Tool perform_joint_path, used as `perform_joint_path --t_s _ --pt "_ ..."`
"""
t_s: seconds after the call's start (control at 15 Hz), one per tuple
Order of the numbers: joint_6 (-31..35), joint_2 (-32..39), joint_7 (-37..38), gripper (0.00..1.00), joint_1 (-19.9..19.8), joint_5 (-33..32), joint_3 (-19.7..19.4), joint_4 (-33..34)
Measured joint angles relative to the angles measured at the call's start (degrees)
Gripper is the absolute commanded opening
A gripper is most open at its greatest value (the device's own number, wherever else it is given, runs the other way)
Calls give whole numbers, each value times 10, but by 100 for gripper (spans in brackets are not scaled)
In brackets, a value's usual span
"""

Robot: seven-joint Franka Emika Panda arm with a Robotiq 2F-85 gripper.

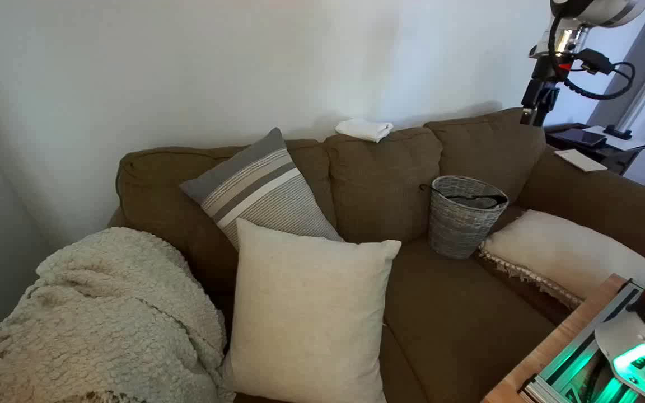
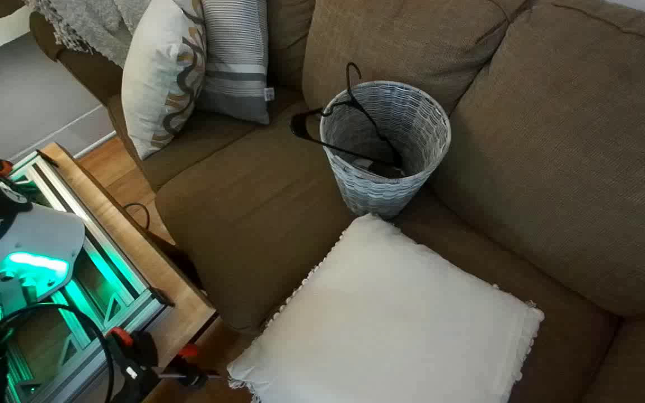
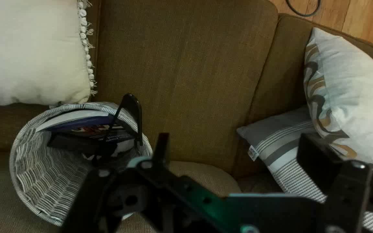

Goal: Take the hanger out of the bucket

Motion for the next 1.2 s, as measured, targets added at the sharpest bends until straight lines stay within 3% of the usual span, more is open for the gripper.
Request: perform_joint_path --t_s 0.27,0.73,1.0,1.2 --pt "15 3 8 100 -12 -2 15 0" --pt "191 107 186 100 -34 -88 50 -6" --pt "183 189 204 100 -48 -80 51 19" --pt "177 200 204 100 -49 -78 52 32"
